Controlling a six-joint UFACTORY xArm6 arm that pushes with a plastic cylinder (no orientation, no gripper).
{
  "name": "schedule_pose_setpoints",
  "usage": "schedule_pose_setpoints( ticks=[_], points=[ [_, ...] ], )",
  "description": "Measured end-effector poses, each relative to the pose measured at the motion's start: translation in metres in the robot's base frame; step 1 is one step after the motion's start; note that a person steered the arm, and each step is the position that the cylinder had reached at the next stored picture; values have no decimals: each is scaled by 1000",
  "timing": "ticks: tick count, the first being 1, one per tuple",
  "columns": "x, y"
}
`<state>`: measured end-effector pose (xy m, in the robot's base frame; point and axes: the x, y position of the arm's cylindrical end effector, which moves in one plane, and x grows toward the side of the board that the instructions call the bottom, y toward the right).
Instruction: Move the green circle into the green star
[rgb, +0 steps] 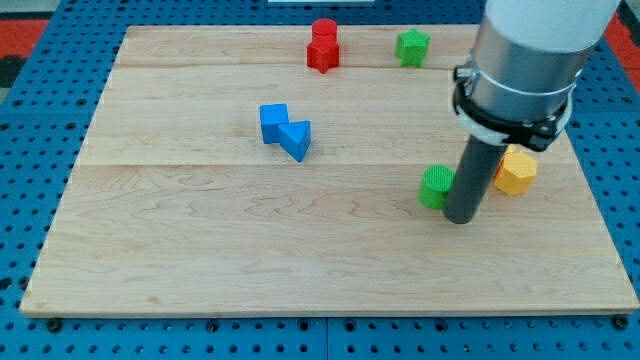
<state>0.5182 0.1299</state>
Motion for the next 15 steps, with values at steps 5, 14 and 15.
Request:
schedule_pose_setpoints(
  ticks=[5,14,15],
  points=[
    [-185,-47],
    [-238,22],
    [-238,22]
  ],
)
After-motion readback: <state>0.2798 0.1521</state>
